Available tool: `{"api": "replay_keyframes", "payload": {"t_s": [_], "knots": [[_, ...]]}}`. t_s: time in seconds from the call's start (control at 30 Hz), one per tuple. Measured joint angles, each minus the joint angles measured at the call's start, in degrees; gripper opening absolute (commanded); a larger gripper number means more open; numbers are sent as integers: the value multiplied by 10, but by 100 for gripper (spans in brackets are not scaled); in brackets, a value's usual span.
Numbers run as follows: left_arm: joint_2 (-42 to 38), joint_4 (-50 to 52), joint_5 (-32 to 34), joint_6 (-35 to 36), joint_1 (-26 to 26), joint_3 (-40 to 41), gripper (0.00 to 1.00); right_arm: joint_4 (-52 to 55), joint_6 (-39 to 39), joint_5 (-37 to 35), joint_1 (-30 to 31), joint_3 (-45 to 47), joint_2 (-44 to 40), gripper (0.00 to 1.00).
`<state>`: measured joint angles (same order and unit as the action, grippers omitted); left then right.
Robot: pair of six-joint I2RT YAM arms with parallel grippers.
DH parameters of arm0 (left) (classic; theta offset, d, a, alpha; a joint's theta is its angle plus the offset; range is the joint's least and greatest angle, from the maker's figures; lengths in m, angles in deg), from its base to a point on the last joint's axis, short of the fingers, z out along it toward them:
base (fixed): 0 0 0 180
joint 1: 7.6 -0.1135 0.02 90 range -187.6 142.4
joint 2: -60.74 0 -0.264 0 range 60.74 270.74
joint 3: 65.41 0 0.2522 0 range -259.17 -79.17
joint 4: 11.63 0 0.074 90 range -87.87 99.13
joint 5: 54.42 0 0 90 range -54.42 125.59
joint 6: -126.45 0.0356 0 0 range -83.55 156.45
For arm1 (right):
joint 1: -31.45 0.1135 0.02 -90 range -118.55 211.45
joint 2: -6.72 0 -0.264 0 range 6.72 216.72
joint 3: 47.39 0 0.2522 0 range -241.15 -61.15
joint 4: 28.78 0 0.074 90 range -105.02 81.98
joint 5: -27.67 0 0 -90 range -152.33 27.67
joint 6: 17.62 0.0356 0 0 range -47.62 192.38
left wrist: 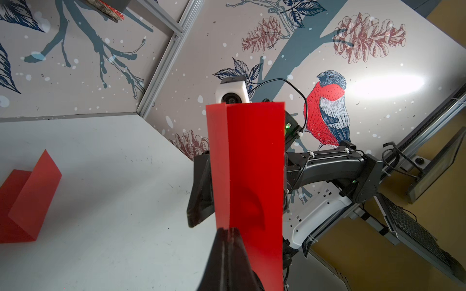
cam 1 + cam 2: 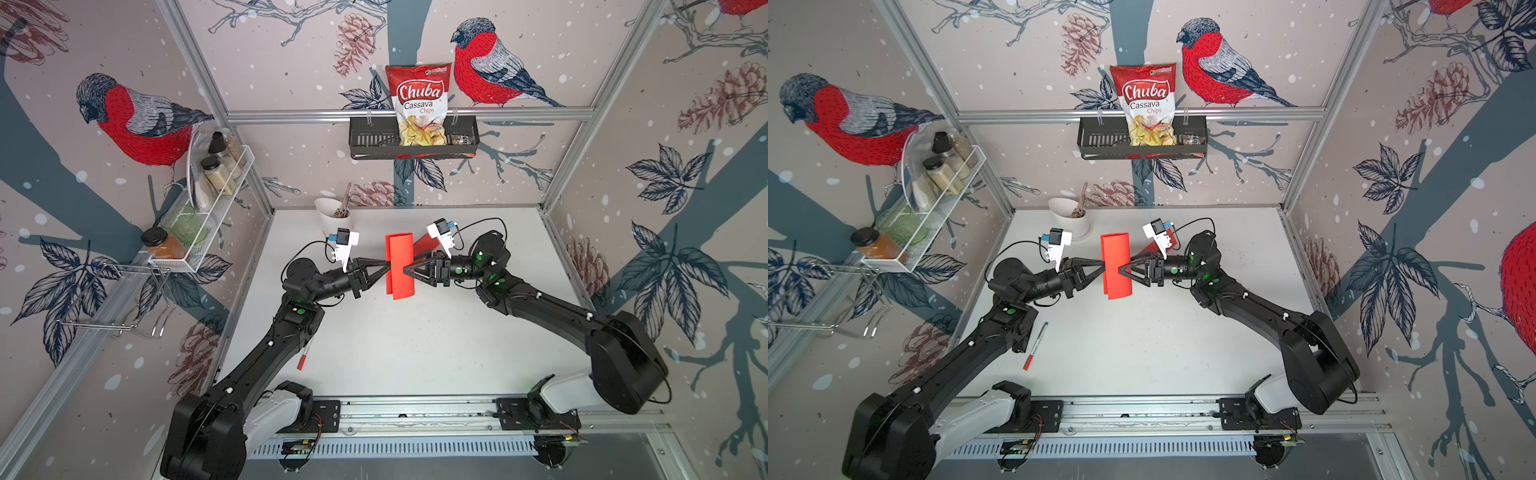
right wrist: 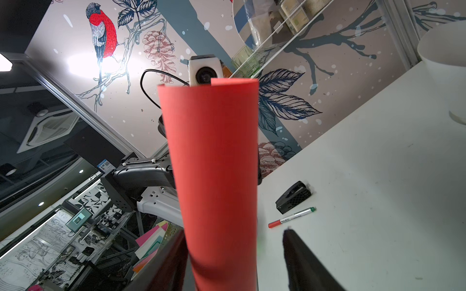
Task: Fold the square paper along the opposite sides
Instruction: Fold the paper.
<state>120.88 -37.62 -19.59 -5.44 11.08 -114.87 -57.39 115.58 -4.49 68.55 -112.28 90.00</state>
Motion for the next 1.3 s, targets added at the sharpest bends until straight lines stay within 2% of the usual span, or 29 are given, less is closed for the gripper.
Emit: {"api": "replay_keyframes", "payload": {"t_s": [0.2, 0.47, 0.67, 1.07, 1.3], "knots": [[-4, -27, -8, -17, 0, 7, 9, 0, 0, 6, 0, -5, 0, 45], [-2, -73, -20, -47, 0, 15, 23, 3, -1, 7, 0, -5, -5, 43], [1, -99, -22, -69, 0, 21, 29, 9, -10, 6, 2, -7, -8, 40], [1, -127, -23, -92, 0, 28, 35, 48, -30, -1, 6, -23, -8, 40], [5, -131, -23, -93, 0, 28, 33, 69, -43, -6, 12, -32, -8, 40]]}}
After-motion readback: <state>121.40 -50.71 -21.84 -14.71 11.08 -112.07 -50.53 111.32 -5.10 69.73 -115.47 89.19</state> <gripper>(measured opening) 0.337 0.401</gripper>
